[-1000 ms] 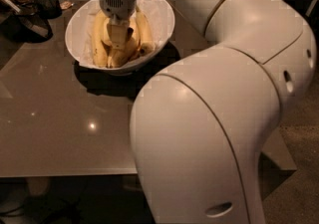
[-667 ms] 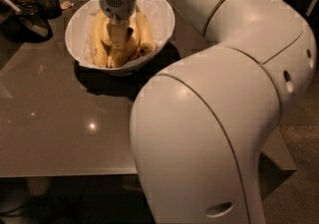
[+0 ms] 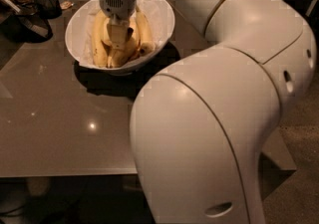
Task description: Pick banana from white bowl
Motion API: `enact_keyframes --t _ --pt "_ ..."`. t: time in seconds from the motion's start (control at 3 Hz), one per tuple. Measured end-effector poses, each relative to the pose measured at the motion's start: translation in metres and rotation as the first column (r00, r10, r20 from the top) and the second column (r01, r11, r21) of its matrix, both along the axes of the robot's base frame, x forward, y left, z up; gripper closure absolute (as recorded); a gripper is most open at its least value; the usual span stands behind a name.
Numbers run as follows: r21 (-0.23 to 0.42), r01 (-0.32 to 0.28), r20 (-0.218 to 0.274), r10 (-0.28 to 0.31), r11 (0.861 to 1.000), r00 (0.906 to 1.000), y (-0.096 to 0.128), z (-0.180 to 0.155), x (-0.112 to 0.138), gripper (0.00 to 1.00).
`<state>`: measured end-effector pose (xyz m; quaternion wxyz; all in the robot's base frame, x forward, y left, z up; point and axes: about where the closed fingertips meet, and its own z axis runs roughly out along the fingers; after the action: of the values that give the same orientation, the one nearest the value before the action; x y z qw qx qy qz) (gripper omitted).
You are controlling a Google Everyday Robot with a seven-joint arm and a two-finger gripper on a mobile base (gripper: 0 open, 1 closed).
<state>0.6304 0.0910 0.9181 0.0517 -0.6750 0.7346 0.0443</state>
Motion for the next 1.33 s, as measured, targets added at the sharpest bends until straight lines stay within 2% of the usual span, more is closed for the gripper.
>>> enact_keyframes --t 0.67,1.0,1.33 --pt "0.000 0.000 0.000 0.000 1.000 1.0000 0.0000 -0.0078 0.0000 1.00" --pt "0.000 0.000 0.000 0.000 1.000 1.0000 0.0000 -0.0078 0.0000 0.81" --pt "0.000 0.000 0.000 0.000 1.000 1.0000 0.0000 -0.0078 0.0000 0.58"
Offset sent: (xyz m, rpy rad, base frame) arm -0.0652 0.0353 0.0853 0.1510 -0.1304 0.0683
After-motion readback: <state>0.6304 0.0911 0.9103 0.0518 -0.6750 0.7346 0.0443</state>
